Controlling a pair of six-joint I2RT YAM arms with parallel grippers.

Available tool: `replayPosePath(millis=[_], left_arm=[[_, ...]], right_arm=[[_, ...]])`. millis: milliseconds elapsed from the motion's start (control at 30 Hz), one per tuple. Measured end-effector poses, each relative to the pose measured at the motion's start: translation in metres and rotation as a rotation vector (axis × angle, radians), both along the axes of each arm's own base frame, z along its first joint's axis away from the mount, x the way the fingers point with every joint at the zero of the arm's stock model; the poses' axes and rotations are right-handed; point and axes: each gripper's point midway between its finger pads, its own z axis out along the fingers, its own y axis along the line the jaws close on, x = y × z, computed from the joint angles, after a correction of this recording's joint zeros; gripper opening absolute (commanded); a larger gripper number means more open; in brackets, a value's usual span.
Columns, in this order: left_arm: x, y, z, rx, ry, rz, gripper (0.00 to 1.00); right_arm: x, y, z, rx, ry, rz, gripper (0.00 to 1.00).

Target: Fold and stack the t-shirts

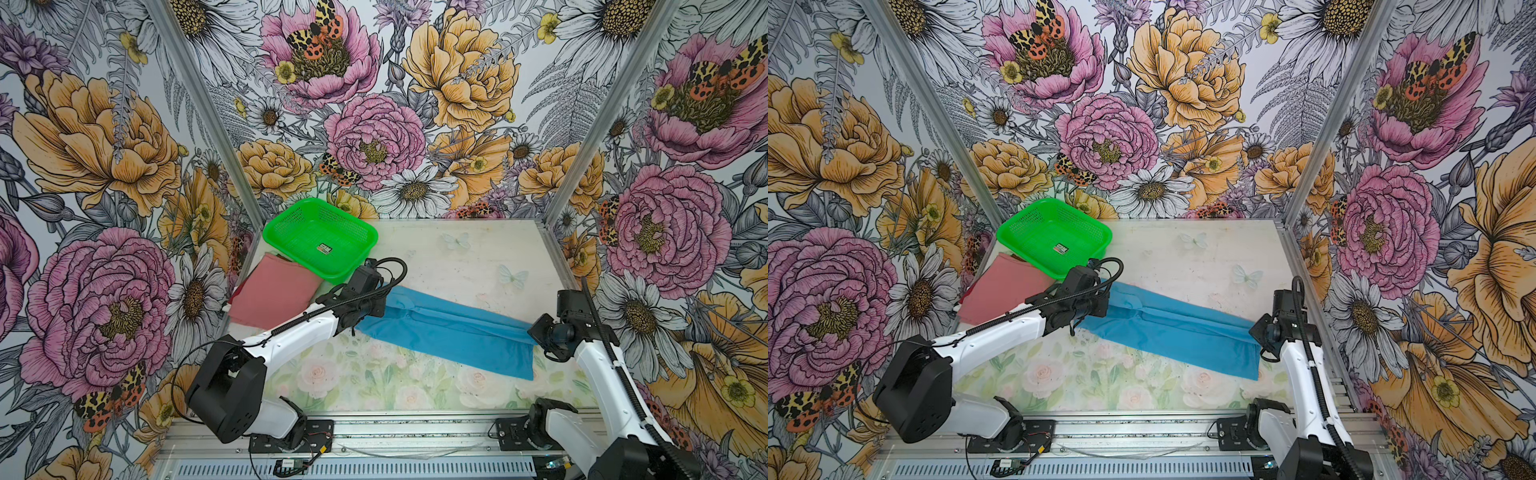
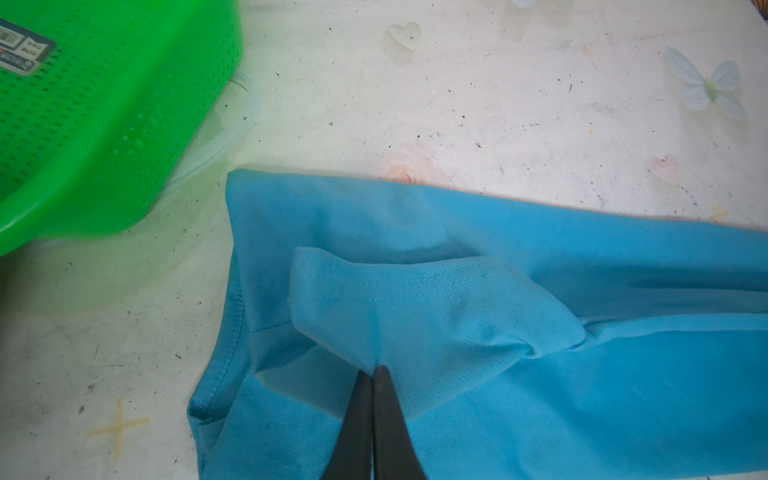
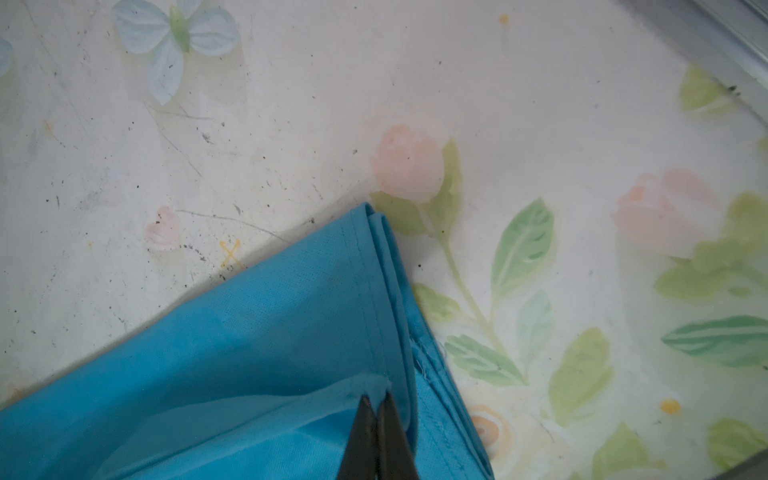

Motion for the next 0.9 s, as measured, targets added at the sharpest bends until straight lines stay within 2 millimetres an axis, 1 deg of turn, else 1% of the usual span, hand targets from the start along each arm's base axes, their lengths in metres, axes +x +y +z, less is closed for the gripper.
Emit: replayPosePath(millis=[200, 300, 333, 367, 400, 500, 633, 667, 767, 900], left_arm=[[-0.010, 0.000, 0.006, -0.022, -0.014, -0.005, 0.00], [-0.012, 0.001, 0.006, -0.024, -0.013, -0.005, 0.00], [-0.013, 0.001, 0.005, -0.023, -0.011, -0.005, 0.00], [-0.013, 0.001, 0.004, -0.021, -0.008, -0.005, 0.00], [-0.014, 0.001, 0.003, -0.020, -0.006, -0.005, 0.00], [-0.015, 0.002, 0.002, -0.020, -0.004, -0.004, 0.00], [-0.017, 0.003, 0.008, -0.030, -0.016, -0.005, 0.00], [-0.017, 0.004, 0.009, -0.033, -0.021, -0.005, 0.00], [-0.019, 0.005, 0.011, -0.038, -0.026, -0.005, 0.00], [-0.024, 0.006, 0.004, -0.034, -0.008, -0.003, 0.00]], right_arm=[[-0.001, 0.000, 0.002, 0.000, -0.014, -0.015, 0.00], [-0.001, 0.001, 0.006, -0.003, -0.038, -0.012, 0.00], [-0.001, 0.002, 0.008, -0.004, -0.049, -0.011, 0.06], [-0.002, 0.003, 0.010, -0.004, -0.058, -0.012, 0.16], [-0.002, 0.003, 0.011, -0.006, -0.064, -0.013, 0.22], [-0.003, 0.002, 0.011, -0.014, -0.060, -0.023, 0.35], [-0.005, 0.001, 0.010, -0.020, -0.051, -0.027, 0.56], [-0.005, 0.001, 0.010, -0.022, -0.049, -0.024, 0.59], [-0.003, 0.003, 0.007, -0.017, -0.031, 0.000, 0.64], [0.004, 0.012, 0.007, -0.011, -0.006, 0.072, 0.69]])
